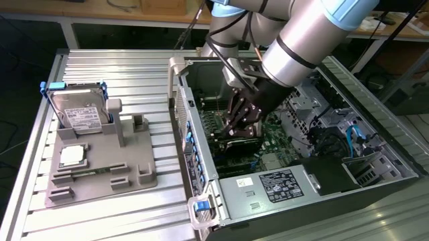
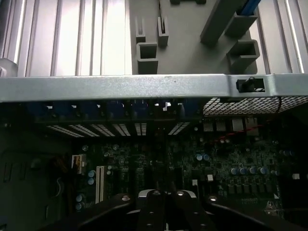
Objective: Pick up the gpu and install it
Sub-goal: 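Press down on the gpu until it lock into place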
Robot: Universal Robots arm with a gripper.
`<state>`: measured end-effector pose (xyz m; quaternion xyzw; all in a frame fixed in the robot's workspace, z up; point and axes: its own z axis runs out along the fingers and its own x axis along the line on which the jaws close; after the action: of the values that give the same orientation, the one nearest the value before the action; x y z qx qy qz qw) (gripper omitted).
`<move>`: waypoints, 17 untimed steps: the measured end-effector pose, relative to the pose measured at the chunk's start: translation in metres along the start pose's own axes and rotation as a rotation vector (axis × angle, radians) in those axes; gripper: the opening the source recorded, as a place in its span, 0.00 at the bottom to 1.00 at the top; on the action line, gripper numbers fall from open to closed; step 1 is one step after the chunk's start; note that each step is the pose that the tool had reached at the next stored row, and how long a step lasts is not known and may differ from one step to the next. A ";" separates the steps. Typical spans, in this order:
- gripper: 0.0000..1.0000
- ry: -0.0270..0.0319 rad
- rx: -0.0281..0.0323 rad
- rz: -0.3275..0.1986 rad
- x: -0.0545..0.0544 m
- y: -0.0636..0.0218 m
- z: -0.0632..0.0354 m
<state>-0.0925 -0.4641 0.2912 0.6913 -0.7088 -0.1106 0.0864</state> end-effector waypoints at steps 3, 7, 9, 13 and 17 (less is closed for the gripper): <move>0.11 0.0116 0.0363 0.002 -0.002 0.0015 -0.0015; 0.11 0.0186 0.0549 0.004 -0.005 0.0060 -0.0142; 0.11 0.0205 0.0616 0.004 -0.005 0.0085 -0.0197; 0.11 0.0193 0.1129 0.002 -0.006 0.0133 -0.0190; 0.11 0.0181 0.1326 0.002 -0.006 0.0156 -0.0182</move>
<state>-0.1023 -0.4585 0.3132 0.6958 -0.7144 -0.0571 0.0469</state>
